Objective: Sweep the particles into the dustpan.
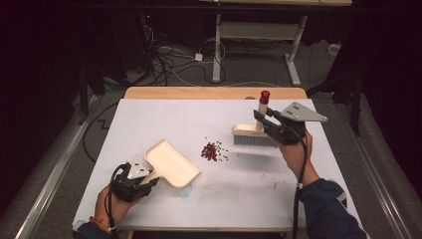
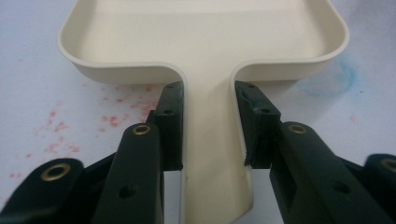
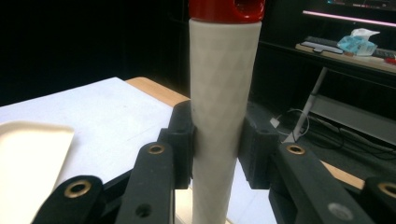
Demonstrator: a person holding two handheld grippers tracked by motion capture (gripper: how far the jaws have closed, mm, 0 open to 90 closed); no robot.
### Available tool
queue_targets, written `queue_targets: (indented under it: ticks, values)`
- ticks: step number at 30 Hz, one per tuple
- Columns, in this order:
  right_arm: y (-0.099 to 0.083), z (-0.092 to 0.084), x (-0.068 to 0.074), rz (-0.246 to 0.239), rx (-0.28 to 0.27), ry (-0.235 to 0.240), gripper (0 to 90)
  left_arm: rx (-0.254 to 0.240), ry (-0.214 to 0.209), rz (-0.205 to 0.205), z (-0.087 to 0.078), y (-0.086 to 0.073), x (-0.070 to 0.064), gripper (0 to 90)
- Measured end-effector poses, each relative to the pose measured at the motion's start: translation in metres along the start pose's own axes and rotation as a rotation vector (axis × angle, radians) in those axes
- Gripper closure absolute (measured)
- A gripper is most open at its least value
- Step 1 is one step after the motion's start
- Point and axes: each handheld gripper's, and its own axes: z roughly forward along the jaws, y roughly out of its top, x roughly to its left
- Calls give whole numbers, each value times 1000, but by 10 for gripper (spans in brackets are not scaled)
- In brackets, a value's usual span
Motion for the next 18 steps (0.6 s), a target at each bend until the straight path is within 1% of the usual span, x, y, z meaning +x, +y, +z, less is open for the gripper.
queue_targets:
  ticks: [1,3,5,7,10,12,14,16,18]
  values:
    - [1,8,1,5,8,-4,698,3,-10,2,1,0,-1,635]
    - [3,24,4,6,21,-8,698,8,-16,4,2,2,-3,635]
    - [5,40,8,-5,30,-6,698,6,-29,4,4,3,-4,635]
    - [6,55,13,-18,26,-21,698,1,-45,6,6,4,-7,634]
    - [7,74,19,-1,14,-37,698,1,-65,13,10,7,-11,634]
    - [6,85,24,12,11,-47,698,3,-75,13,13,9,-14,634]
    - [4,95,31,4,11,-64,698,4,-81,17,15,10,-17,634]
    - [2,102,36,0,6,-82,697,1,-86,11,17,12,-20,634]
    - [-3,107,41,17,2,-85,698,0,-84,11,18,13,-22,634]
